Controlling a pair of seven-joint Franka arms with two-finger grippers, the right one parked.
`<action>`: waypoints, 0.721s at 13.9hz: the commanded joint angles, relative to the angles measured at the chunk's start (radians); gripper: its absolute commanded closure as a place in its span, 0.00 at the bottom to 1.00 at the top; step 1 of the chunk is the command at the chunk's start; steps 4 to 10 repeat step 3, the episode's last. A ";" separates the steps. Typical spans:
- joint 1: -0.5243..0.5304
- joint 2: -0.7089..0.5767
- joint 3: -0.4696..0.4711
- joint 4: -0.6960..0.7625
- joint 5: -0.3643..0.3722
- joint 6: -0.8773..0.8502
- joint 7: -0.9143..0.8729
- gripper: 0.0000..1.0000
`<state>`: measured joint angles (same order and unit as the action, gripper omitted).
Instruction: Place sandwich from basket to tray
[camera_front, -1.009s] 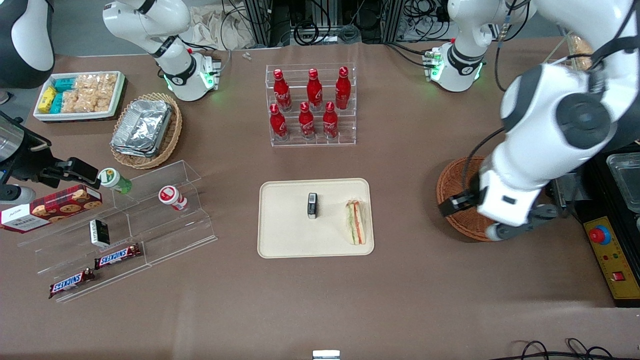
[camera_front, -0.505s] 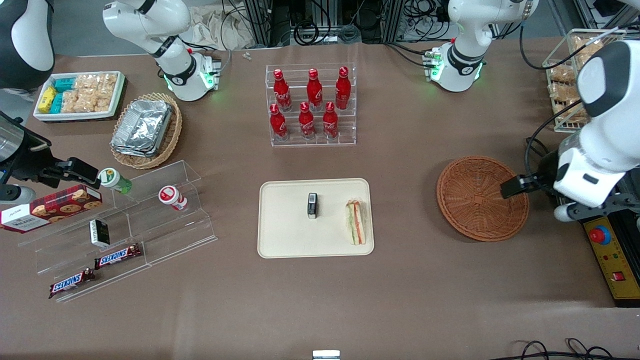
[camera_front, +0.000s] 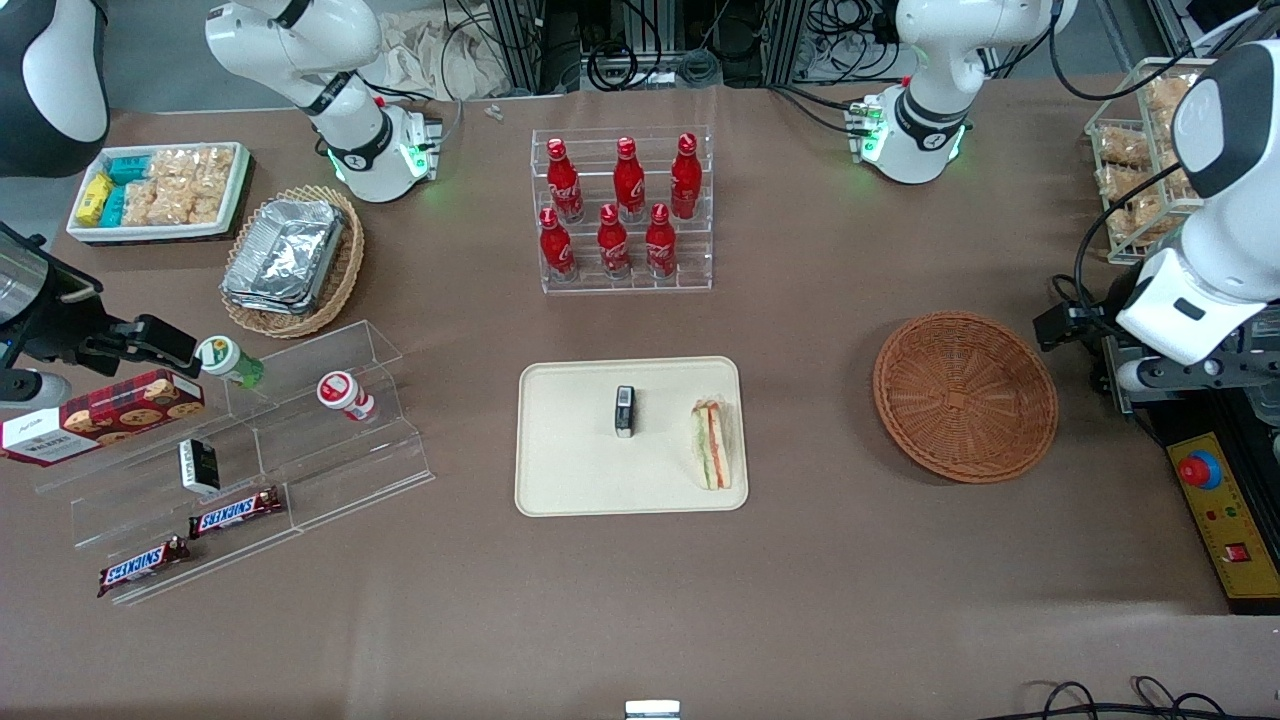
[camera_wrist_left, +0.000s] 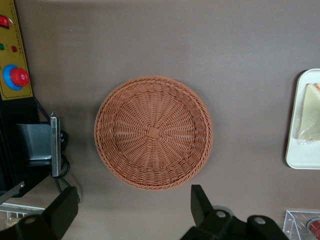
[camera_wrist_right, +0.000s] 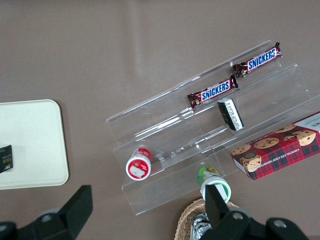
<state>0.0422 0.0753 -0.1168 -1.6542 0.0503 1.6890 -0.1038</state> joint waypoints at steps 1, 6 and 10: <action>0.002 0.044 -0.004 0.091 -0.004 -0.029 0.030 0.00; 0.007 0.069 -0.003 0.123 -0.004 -0.043 0.023 0.00; 0.007 0.069 -0.003 0.123 -0.004 -0.043 0.023 0.00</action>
